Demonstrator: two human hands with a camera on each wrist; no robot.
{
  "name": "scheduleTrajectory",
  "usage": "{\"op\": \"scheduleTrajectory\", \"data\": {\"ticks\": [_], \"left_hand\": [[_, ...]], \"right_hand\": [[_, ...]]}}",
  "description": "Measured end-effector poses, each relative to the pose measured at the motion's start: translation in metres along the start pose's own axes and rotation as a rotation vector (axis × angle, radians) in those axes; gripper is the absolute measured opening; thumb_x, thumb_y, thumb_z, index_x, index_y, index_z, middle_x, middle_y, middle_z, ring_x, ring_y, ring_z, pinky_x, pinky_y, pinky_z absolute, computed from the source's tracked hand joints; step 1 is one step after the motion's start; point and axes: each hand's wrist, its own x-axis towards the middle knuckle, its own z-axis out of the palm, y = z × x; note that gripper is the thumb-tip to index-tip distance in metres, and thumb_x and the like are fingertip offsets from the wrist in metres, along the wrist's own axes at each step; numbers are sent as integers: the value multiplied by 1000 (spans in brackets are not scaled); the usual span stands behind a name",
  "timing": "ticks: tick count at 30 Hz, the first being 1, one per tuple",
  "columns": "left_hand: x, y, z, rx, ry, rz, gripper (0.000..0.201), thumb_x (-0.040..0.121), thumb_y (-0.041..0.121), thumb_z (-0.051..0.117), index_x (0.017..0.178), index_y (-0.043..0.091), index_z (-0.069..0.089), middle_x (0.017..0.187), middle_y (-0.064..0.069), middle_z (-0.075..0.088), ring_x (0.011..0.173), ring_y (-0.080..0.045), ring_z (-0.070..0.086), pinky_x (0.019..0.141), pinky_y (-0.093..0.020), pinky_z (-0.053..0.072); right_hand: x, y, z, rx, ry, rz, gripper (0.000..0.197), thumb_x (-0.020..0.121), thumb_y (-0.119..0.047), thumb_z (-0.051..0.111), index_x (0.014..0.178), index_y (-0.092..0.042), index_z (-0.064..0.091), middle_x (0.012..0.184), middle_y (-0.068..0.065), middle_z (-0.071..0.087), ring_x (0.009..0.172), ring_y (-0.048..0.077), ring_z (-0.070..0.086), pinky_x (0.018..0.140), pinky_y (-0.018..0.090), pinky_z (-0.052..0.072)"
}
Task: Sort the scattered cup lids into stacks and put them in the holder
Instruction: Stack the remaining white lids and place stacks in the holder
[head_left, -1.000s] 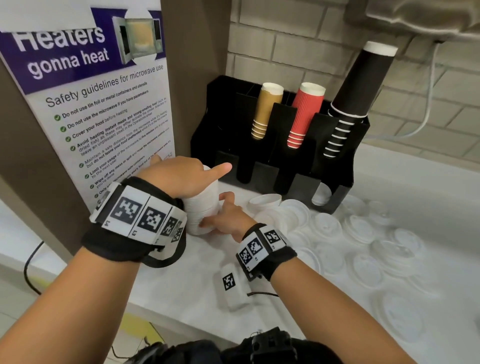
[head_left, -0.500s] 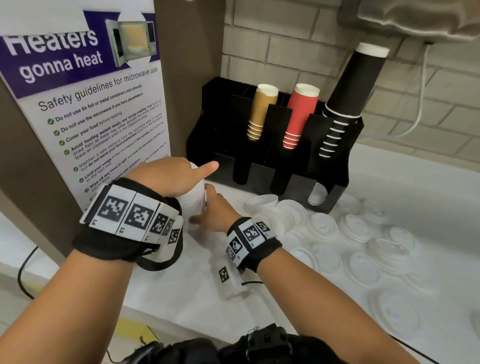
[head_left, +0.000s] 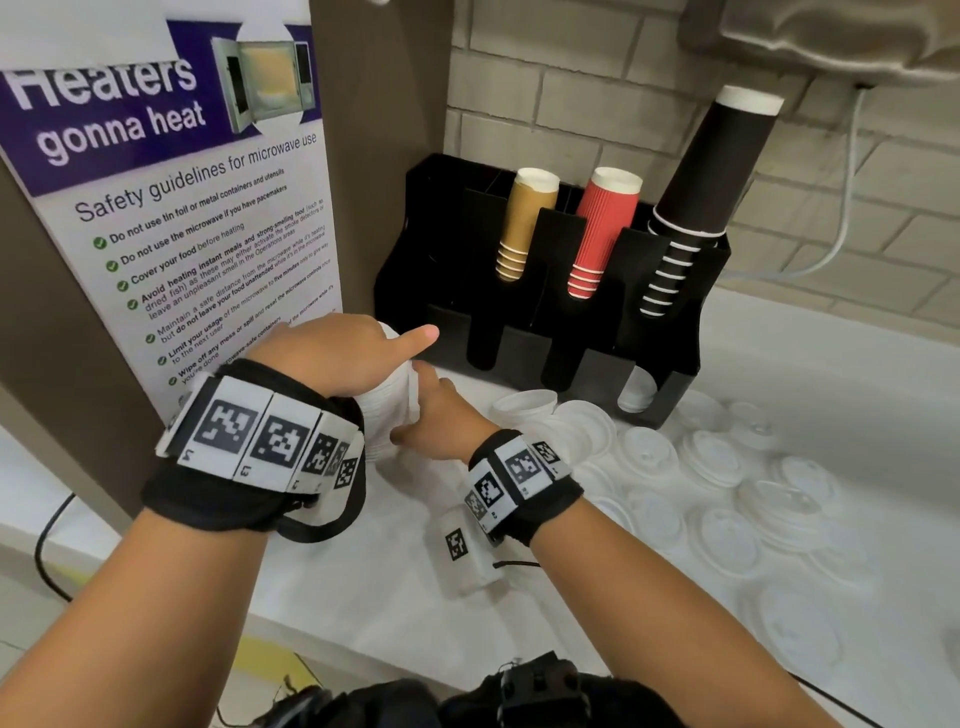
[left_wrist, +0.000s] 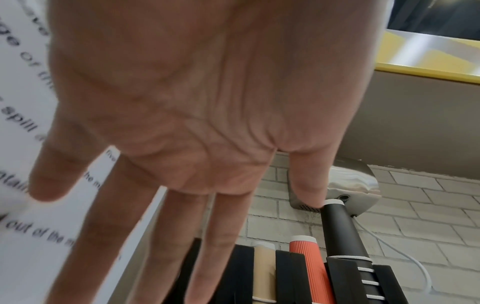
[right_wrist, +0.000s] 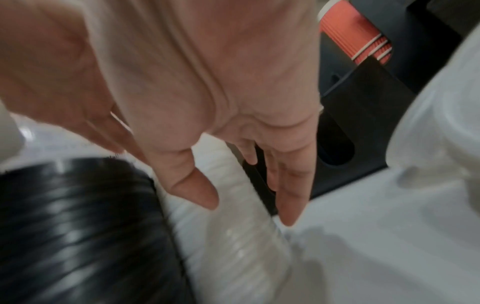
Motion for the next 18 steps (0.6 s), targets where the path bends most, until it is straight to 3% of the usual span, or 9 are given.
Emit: {"op": "scheduleTrajectory", "data": {"ticks": [3,6,8,11,13,14,15,16,18], "left_hand": [[0,5,-2,-15,119,75,66,93,64,32,129,16,59,126,-7,61,117,-24,54,100,-40,40],[3,19,-3,-199,300,261,41,94,44,50,124,20,62,117,-1,65,109,-19,59,92,-33,45],[9,32,1,-400,336,422,28,94,33,54,119,27,64,107,12,65,96,-4,60,79,-18,45],[18,53,19,-601,316,570,16,93,24,57,104,30,68,92,17,64,72,9,57,64,-3,41],[26,65,34,-651,326,590,14,93,20,59,98,28,68,87,16,63,70,12,56,64,-2,41],[29,69,43,-678,325,588,14,92,18,59,95,28,68,86,16,63,71,12,56,65,-3,42],[32,73,51,-709,311,586,15,92,16,59,93,28,68,85,15,64,72,10,58,67,-5,43],[35,76,58,-740,284,581,16,92,15,60,92,28,68,86,14,65,74,6,60,68,-8,45],[40,78,70,-806,210,555,17,92,15,60,89,30,68,88,11,67,75,-3,65,69,-12,48]], "right_hand": [[-10,-1,-36,29,112,0,77,85,-20,69,145,-11,21,138,13,37,121,27,49,96,35,47],[-22,6,-96,204,360,28,54,87,-18,65,130,-11,34,109,7,53,89,15,56,71,21,48],[-27,20,-138,335,540,100,41,89,-15,61,122,-11,37,94,1,53,76,10,52,59,15,43],[-24,51,-184,359,648,220,9,91,-12,53,91,-16,45,84,-1,49,68,7,45,65,17,46],[-14,75,-200,145,623,351,22,94,-10,46,75,-21,42,94,7,48,67,10,42,73,23,44],[-11,83,-202,31,583,408,19,96,-10,43,81,-20,49,102,12,48,74,16,48,70,23,41],[-7,94,-204,-91,538,450,17,97,-9,42,97,-17,58,110,17,50,90,23,55,70,25,38],[-3,100,-201,-185,496,484,27,98,-10,41,118,-9,59,121,21,53,108,27,56,74,28,38],[4,112,-195,-325,401,547,38,100,-12,42,134,3,49,137,21,50,128,32,47,92,32,39]]}}
